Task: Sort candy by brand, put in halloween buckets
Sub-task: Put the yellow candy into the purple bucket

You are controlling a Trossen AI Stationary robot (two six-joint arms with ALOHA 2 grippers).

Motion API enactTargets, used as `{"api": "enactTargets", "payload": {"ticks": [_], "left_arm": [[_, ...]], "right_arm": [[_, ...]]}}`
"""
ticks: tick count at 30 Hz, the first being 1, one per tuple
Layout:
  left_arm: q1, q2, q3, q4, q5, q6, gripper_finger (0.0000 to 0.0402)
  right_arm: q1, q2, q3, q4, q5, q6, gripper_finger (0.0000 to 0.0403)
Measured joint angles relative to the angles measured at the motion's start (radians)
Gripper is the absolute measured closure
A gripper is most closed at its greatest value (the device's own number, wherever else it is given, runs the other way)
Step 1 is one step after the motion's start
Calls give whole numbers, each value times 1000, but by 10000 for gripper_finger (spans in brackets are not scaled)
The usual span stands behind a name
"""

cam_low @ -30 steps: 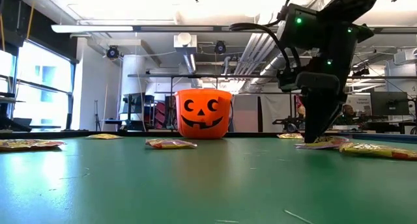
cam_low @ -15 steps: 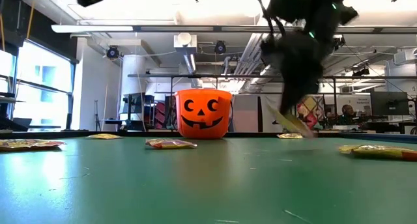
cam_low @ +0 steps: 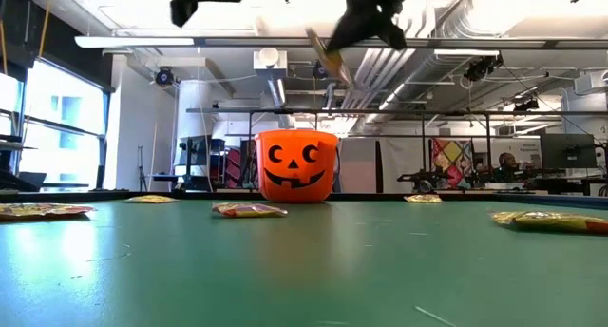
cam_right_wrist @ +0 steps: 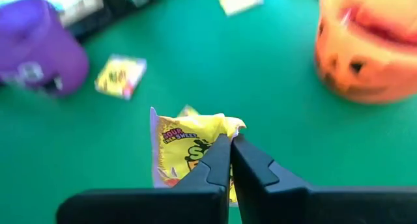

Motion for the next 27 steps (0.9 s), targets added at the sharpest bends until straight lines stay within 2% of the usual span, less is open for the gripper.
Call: {"api": "enactTargets", "payload": {"ticks": [7,14,22,27], "left_arm": [[27,77,0,174,-7,17,259],[28,179,0,352,3,-25,210],[28,247,0,480,-85,-44,199],[31,274,0,523,-88,-28,200]], "right_arm": [[0,0,129,1,90,-25,403],[0,0,188,36,195,-25,403],[1,-1,189,77,219,-24,403],[1,-1,189,124,214,-25,403]]}}
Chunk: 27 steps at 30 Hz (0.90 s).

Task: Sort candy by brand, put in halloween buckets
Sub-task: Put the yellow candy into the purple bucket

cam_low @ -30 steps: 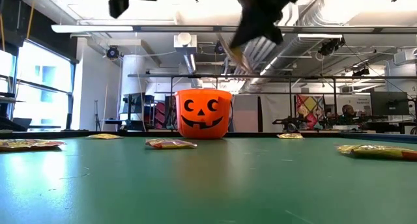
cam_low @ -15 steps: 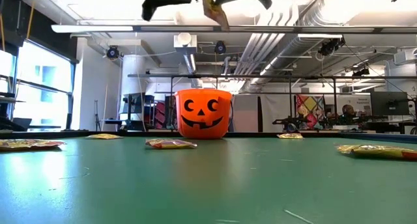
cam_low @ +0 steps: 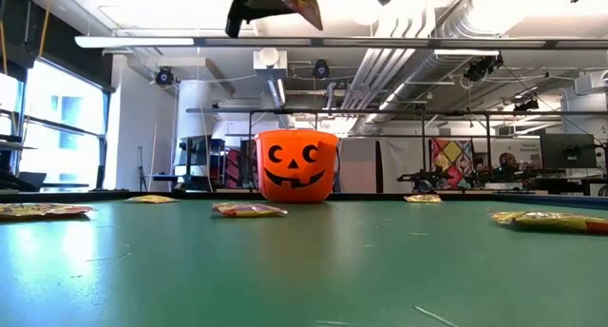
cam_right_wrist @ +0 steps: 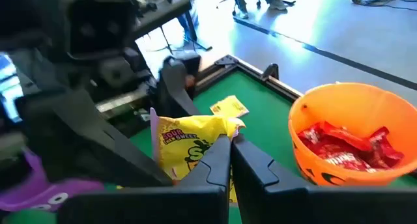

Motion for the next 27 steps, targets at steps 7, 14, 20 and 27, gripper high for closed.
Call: {"api": "enactTargets", "payload": {"ticks": [7,14,20,27], "left_arm": [[16,13,0,26,-12,44,246],[23,-9,0,34,-17,97,385],[34,-55,0,-2,-4,126,390],[21,-214,6,-290,98,128,396]], "right_arm": [[0,0,0,22,-26,0,403],[0,0,0,21,-20,-26,373],[0,0,0,10,-19,-26,292],[-1,-1,0,-8,-23,-40,241]]}}
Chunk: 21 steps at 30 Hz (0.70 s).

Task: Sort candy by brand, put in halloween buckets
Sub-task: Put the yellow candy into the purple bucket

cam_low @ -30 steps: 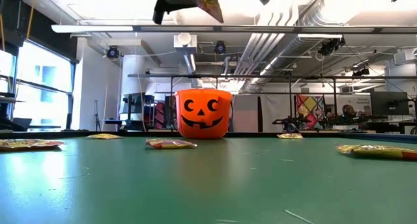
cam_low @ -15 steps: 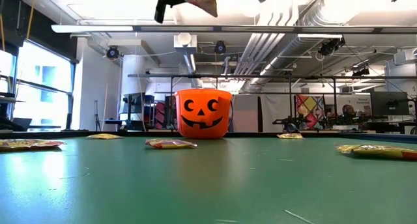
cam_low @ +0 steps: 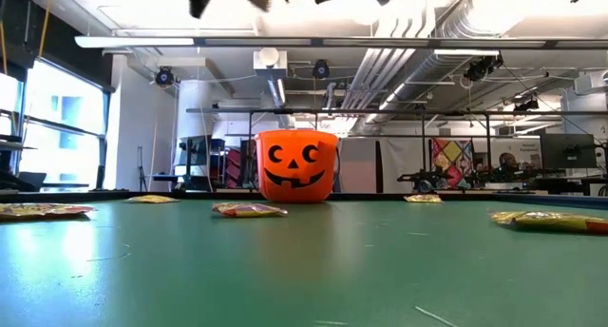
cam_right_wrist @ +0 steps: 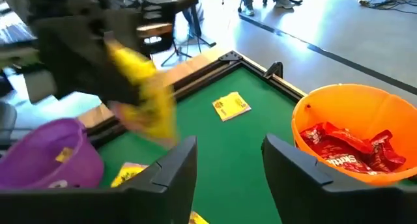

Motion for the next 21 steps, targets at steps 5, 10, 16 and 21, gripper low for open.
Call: {"api": "enactTargets", "payload": {"ticks": [5,10,16,21], "left_arm": [[-86,-98,72,-387,94,-28,397],[-233,-163,136,-695,183,-178,398],[-474,-209,136,-892,231,-479,398],[-656,-214,106,-987,193,-628,398]], "right_arm": [[-6,0,0,-42,-60,-23,242],[-15,0,-4,-47,-95,-41,242],[-21,31,-6,-41,-193,-56,242],[-17,104,-6,-19,-302,-79,242]]}}
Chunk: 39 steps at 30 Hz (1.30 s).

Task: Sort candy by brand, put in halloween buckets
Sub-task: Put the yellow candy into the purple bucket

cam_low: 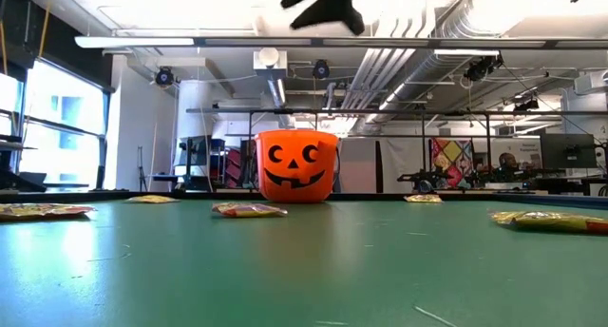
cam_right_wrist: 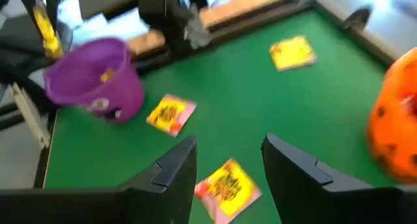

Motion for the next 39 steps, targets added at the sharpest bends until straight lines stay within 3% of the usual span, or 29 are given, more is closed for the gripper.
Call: {"api": "enactTargets", "payload": {"ticks": [12,25,31,39], "left_arm": [[-270,-26,-212,7,-45,-153,399],[-301,-2,-370,151,-64,-258,395],[-301,21,-388,150,-5,-258,345],[-300,21,-328,150,-3,-315,261]], "right_arm": [[31,122,0,106,-28,127,235],[21,140,0,60,-11,119,167],[12,159,2,54,-75,76,162],[-20,293,2,53,-151,94,162]]}}
